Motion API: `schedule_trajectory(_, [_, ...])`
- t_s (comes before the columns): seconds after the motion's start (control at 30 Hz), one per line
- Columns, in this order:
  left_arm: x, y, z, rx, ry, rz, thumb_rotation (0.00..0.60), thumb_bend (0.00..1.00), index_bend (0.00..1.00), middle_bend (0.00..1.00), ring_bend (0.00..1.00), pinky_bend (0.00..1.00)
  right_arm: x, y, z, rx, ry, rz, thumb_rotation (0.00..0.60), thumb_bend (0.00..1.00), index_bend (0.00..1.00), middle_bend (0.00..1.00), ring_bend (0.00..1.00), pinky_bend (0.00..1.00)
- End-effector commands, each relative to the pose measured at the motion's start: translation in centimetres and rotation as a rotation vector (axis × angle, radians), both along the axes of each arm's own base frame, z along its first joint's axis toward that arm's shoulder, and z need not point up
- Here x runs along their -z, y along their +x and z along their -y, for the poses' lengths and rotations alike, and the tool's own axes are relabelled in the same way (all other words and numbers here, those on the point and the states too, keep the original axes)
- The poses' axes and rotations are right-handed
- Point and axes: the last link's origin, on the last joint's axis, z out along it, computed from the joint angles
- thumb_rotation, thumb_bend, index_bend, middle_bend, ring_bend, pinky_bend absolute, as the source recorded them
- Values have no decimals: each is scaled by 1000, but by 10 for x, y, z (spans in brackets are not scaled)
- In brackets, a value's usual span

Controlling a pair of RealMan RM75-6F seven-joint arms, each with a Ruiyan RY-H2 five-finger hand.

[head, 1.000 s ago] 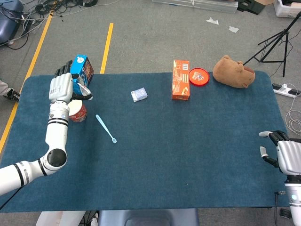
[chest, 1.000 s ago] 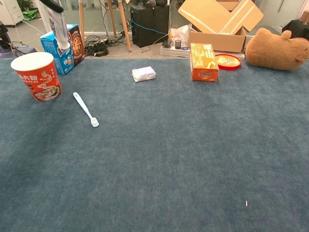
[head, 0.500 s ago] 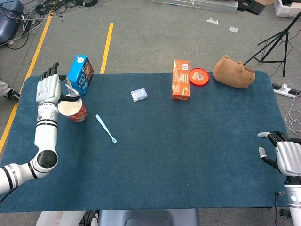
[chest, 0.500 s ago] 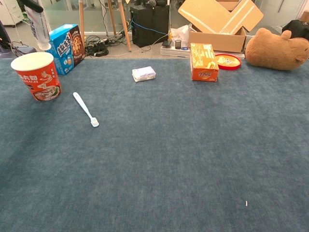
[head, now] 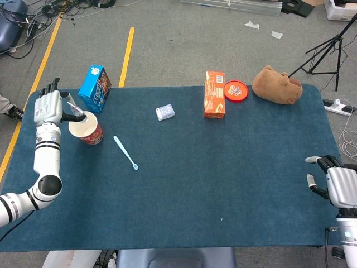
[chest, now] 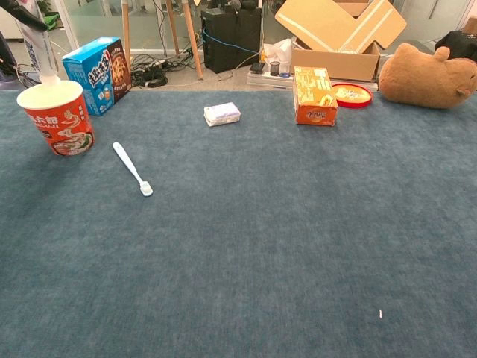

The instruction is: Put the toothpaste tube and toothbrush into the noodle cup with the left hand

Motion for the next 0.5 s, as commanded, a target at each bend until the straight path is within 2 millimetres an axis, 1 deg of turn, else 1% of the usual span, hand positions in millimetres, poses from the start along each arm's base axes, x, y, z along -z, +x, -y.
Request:
schedule_trajectory(0.03, [0, -6, 0, -14, -2, -2, 600, 0, 795, 31, 0, 0, 0, 0, 0, 2, 1, -1, 600, 351, 389, 420, 290, 560])
schedule_trajectory(0.27, [3, -21, -4, -42, -4, 8, 600, 0, 795, 31, 0, 0, 0, -1, 1, 7, 2, 0, 600, 351, 389, 420, 290, 560])
schedule_trajectory(0.5, [6, -28, -6, -54, -13, 17, 600, 0, 794, 31, 0, 0, 1, -2, 2, 10, 1, -1, 600, 351, 388, 420, 291, 560])
